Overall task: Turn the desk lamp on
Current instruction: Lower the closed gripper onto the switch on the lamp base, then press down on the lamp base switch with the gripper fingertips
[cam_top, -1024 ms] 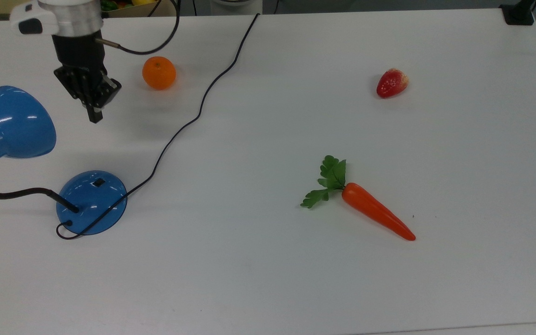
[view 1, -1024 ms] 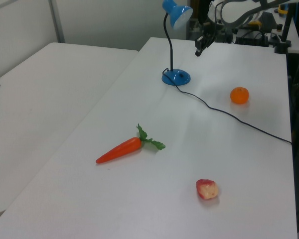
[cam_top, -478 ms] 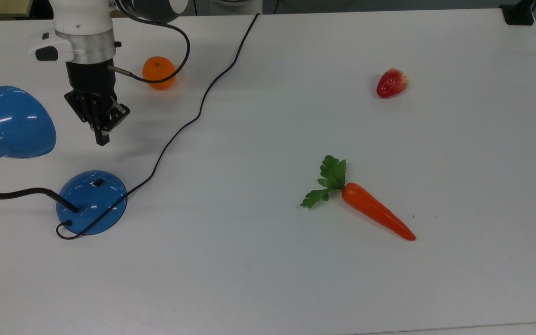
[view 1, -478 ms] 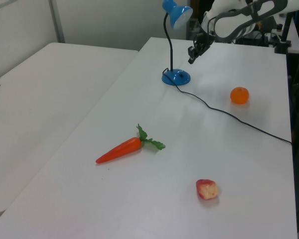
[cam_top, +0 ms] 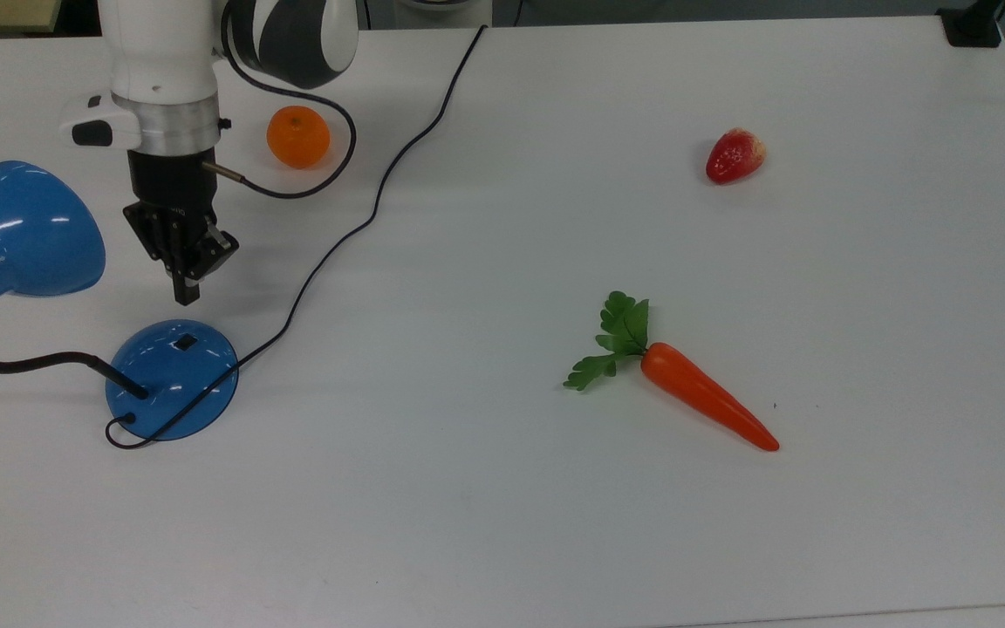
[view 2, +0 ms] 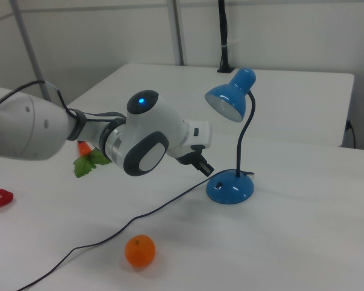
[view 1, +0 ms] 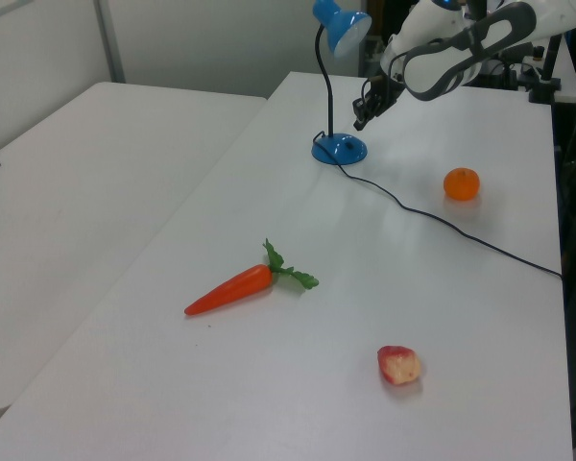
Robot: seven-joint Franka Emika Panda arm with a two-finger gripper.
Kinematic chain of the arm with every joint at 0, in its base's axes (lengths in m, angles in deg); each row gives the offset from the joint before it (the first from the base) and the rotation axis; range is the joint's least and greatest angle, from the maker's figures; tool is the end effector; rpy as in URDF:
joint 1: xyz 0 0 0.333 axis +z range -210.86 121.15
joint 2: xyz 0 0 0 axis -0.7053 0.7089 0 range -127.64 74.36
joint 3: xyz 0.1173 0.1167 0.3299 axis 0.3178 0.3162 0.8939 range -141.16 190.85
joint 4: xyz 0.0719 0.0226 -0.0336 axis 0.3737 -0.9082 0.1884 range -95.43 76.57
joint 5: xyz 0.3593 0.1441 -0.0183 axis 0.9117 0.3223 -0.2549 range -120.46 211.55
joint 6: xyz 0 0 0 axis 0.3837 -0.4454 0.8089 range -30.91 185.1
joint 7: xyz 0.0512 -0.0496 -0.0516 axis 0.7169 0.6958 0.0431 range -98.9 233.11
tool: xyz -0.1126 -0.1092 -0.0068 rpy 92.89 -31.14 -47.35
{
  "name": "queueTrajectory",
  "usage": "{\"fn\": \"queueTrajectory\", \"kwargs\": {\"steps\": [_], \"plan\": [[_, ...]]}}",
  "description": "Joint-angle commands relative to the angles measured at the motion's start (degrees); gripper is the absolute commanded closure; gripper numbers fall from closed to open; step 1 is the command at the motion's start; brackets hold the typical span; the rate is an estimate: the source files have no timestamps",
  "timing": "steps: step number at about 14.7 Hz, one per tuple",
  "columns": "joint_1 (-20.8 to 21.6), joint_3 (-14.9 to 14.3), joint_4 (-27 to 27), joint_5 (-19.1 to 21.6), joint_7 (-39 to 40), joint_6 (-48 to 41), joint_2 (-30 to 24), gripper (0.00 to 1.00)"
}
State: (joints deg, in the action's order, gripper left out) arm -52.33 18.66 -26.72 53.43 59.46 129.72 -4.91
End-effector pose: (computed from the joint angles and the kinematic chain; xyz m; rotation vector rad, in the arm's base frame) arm 0.6954 -0.1653 0.3819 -2.9303 0.7002 -0.8315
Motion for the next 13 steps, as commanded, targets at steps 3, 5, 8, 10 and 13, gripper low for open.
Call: {"fn": "queueTrajectory", "kwargs": {"steps": [3, 5, 8, 10, 13], "plan": [[0.5, -0.6, 3.3, 0.4, -1.5, 3.7, 4.2, 0.98], [0.4, -0.6, 4.2, 0.4, -1.4, 3.9, 5.2, 0.98], [0.5, -0.6, 4.8, 0.4, -1.5, 4.0, 6.6, 0.98], [0.4, -0.6, 5.5, 0.4, -1.4, 4.0, 7.1, 0.98], [0.5, -0.6, 5.5, 0.4, -1.4, 4.0, 7.4, 0.98]]}}
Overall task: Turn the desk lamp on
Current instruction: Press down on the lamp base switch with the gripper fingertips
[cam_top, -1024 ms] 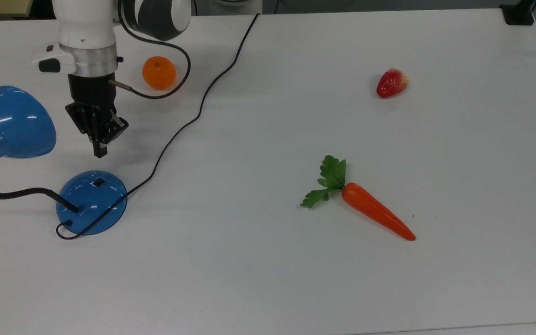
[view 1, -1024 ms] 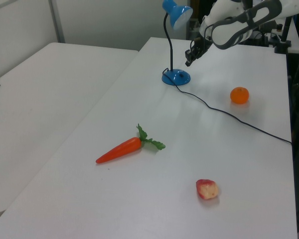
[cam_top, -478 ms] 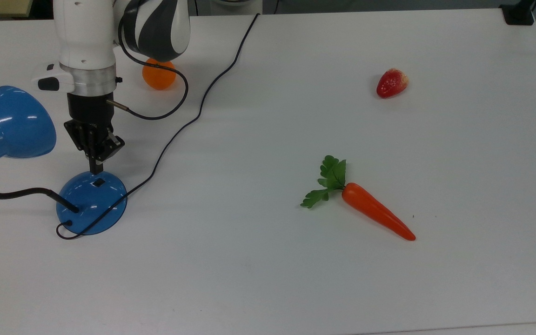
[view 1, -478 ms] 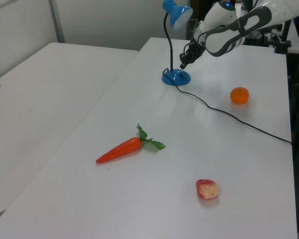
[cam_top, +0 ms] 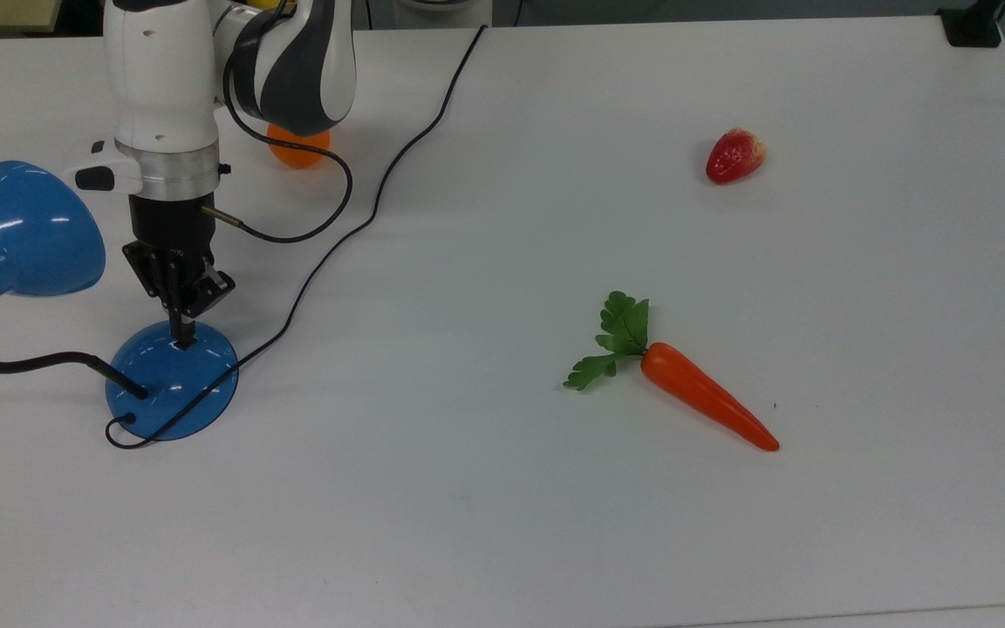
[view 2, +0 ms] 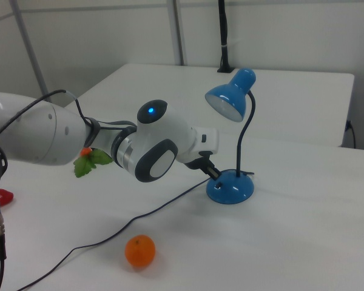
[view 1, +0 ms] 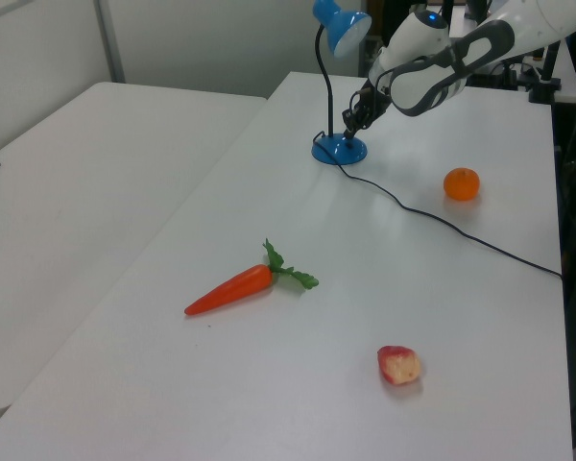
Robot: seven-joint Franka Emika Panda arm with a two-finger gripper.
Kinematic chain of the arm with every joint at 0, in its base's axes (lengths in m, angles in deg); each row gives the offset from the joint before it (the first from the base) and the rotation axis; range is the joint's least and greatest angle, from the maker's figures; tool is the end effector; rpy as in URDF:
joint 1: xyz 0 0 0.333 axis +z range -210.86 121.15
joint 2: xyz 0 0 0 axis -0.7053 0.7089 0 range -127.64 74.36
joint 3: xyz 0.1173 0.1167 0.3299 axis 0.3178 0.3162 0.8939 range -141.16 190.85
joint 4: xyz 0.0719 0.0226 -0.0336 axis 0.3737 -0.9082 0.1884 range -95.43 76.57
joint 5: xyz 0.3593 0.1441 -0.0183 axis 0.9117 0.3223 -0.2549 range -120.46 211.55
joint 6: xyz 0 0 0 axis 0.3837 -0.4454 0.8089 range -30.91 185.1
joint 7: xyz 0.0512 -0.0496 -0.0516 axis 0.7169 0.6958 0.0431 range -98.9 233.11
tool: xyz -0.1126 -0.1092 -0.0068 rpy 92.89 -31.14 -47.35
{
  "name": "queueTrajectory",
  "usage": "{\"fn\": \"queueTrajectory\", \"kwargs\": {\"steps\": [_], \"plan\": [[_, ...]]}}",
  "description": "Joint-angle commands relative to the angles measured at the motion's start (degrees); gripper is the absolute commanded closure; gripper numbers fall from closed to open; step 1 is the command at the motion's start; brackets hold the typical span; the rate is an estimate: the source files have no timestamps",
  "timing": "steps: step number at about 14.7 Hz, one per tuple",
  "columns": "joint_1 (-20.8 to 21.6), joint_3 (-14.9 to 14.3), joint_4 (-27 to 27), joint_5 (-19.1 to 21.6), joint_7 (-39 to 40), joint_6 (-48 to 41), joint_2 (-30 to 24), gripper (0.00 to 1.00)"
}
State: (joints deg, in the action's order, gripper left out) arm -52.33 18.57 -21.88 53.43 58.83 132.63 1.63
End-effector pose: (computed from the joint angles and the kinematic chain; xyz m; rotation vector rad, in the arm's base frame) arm 0.7254 -0.1719 0.3492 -2.9310 0.7111 -0.8672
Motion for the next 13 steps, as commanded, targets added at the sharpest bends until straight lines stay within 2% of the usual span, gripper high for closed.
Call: {"fn": "queueTrajectory", "kwargs": {"steps": [1, 13], "plan": [[0.5, -0.5, 0.8, 0.4, -0.8, 1.1, 1.0, 0.98], [0.4, -0.5, 0.8, 0.3, -0.8, 1.2, 1.7, 0.98]]}}
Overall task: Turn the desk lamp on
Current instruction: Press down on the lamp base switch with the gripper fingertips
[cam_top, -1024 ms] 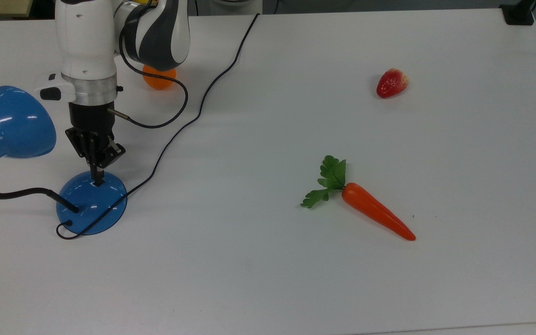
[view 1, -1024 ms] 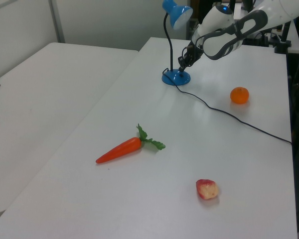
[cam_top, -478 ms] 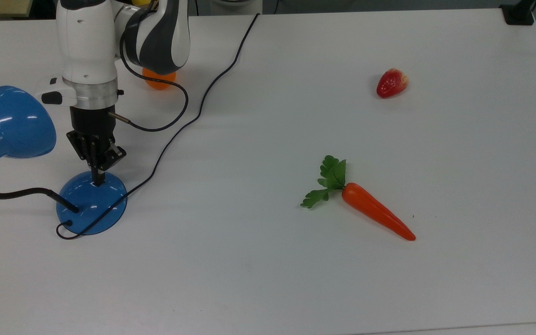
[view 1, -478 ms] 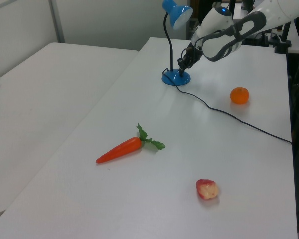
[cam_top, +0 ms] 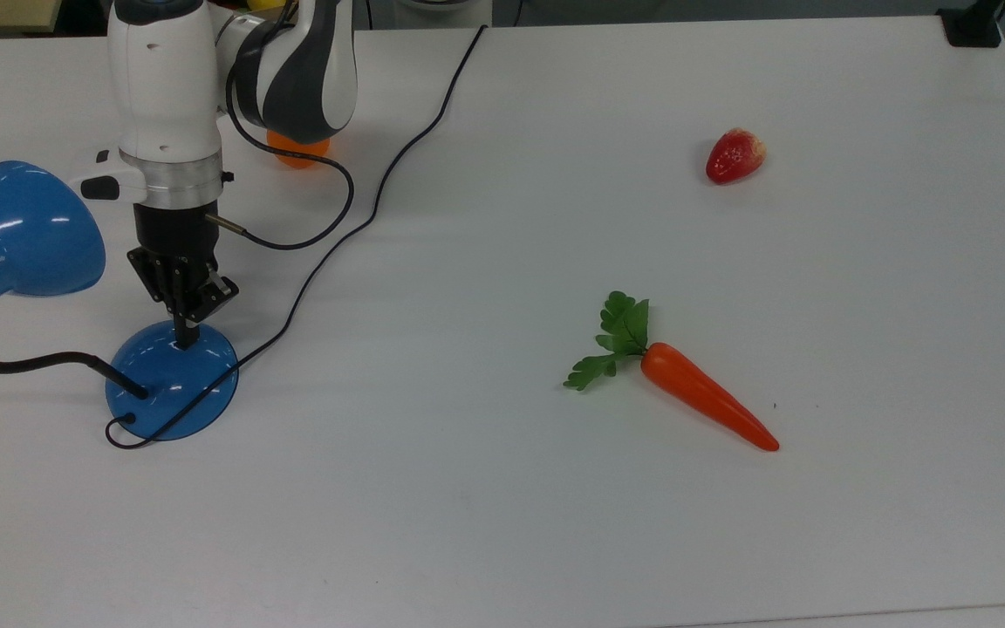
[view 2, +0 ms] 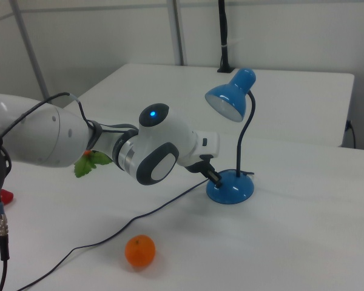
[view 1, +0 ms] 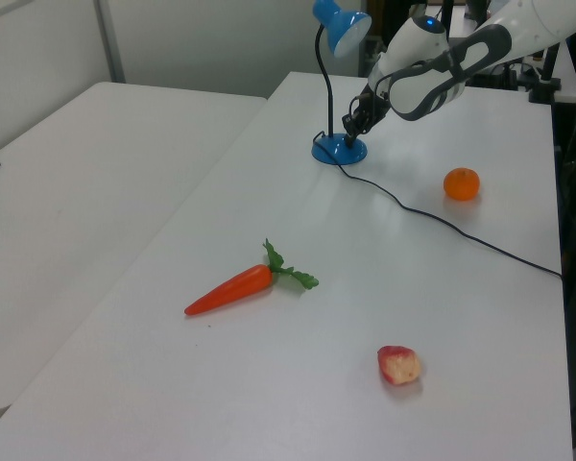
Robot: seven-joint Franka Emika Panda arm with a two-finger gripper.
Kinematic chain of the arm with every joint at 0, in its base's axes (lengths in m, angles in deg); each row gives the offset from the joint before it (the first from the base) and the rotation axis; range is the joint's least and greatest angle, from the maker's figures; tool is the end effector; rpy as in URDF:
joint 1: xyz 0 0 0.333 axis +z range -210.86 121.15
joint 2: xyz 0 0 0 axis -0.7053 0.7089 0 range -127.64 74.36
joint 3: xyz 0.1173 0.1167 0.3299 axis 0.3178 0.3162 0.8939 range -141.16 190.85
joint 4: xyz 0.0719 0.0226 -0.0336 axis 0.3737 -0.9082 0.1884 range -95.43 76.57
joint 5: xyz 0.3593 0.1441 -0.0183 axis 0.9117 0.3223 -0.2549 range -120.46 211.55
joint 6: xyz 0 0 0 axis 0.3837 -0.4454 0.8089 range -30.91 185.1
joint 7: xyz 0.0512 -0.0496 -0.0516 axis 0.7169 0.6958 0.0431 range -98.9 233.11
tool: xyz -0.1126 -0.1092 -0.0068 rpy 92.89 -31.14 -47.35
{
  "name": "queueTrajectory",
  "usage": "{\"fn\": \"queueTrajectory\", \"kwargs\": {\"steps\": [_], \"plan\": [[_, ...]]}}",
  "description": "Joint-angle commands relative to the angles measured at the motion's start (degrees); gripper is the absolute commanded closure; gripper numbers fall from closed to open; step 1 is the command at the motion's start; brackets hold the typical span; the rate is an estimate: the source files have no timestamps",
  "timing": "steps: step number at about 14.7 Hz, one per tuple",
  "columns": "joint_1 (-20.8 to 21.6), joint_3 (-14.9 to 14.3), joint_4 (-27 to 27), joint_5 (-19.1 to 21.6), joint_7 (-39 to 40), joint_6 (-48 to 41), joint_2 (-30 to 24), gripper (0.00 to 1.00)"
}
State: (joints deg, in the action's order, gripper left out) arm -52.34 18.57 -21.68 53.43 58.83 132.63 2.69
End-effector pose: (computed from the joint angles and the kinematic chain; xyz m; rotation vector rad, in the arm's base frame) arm 0.7265 -0.1722 0.3372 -2.9391 0.7122 -0.8452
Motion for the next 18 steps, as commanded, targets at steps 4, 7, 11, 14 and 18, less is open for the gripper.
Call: {"fn": "queueTrajectory", "kwargs": {"steps": [4, 7, 11, 14, 18], "plan": [[0.2, -0.5, 1.3, 0.4, -0.8, 1.2, 0.8, 0.98], [0.0, -0.5, 1.9, 0.5, -0.8, 1.2, 1.8, 0.98], [0.0, -0.5, 1.9, 0.4, -0.8, 1.2, 1.9, 0.98], [0.0, -0.5, 1.9, 0.4, -0.8, 1.2, 2.0, 0.98], [0.0, -0.5, 1.9, 0.5, -0.8, 1.3, 2.0, 0.98]]}}
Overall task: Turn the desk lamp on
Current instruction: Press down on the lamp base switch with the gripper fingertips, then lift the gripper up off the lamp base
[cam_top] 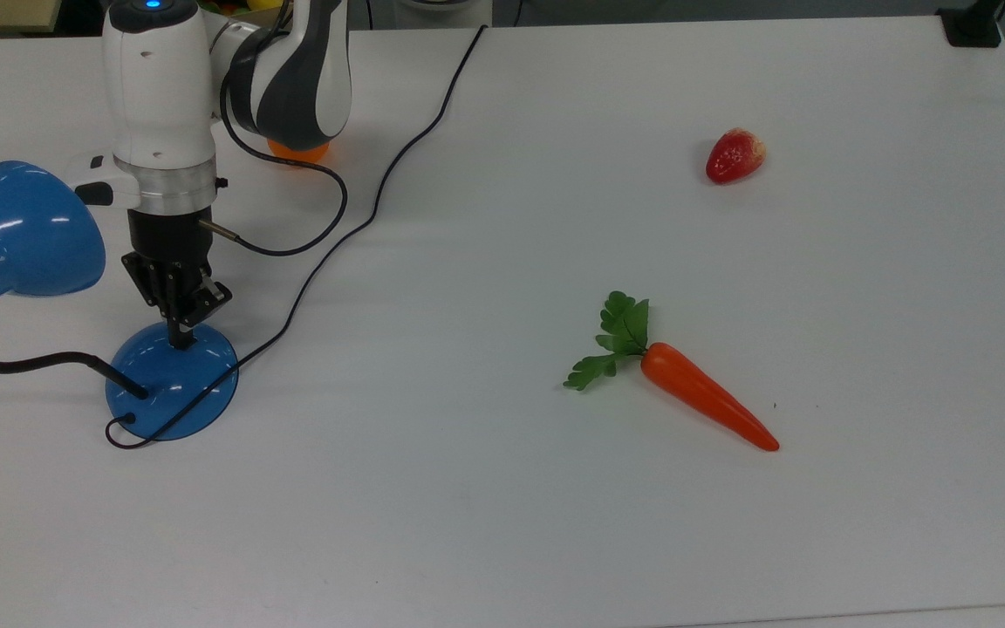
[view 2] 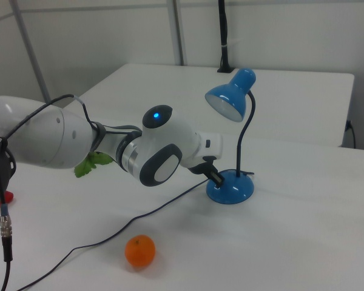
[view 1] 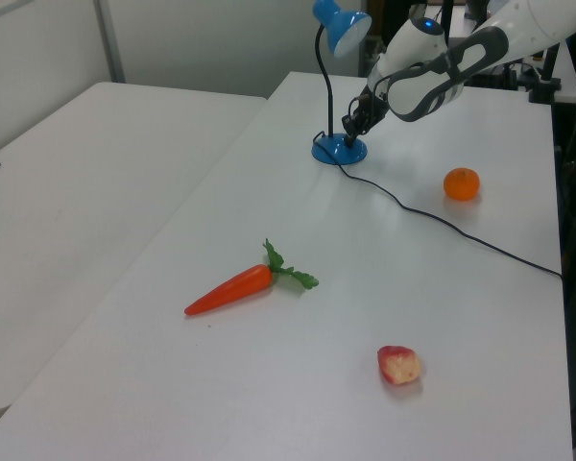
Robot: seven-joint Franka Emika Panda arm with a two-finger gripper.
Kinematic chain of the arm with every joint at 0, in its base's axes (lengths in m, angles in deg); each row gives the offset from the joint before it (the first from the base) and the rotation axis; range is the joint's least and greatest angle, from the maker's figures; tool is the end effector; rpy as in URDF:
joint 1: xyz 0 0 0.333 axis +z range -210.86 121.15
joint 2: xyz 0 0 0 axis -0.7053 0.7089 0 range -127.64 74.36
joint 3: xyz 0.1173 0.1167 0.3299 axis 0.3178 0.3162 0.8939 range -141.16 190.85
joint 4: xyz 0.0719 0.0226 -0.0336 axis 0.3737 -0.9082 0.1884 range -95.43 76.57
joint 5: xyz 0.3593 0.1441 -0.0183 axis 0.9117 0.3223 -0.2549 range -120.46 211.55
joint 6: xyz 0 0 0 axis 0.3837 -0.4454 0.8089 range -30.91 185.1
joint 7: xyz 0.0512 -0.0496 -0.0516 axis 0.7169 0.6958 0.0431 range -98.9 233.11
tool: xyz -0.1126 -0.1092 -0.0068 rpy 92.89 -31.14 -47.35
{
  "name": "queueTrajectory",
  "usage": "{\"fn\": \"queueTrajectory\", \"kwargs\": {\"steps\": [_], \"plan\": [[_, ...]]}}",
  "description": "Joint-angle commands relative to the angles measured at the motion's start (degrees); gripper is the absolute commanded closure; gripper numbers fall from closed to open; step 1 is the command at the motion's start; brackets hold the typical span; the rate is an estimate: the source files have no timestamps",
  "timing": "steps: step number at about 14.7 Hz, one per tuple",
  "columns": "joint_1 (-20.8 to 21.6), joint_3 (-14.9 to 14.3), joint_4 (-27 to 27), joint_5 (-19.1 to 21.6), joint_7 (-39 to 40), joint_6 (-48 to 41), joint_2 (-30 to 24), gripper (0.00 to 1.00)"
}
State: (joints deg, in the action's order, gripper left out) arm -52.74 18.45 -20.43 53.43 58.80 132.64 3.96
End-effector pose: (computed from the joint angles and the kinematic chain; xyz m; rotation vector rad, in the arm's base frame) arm 0.7311 -0.1794 0.3316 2.9347 -0.7224 0.8447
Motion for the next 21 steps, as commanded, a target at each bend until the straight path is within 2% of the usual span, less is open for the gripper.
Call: {"fn": "queueTrajectory", "kwargs": {"steps": [1, 6, 14, 19, 21], "plan": [[0.4, -0.4, 0.6, 0.5, -0.8, 1.3, 0.7, 0.98], [0.4, -0.4, 3.0, 0.6, -0.8, 1.2, 2.8, 0.98], [0.4, -0.5, 3.1, 0.4, -0.8, 1.2, 3.4, 0.99], [0.2, -0.4, 2.8, 0.6, -0.8, 1.0, 2.2, 0.99], [-0.5, -0.1, 2.1, 0.6, -0.8, 0.7, 0.1, 0.99]]}}
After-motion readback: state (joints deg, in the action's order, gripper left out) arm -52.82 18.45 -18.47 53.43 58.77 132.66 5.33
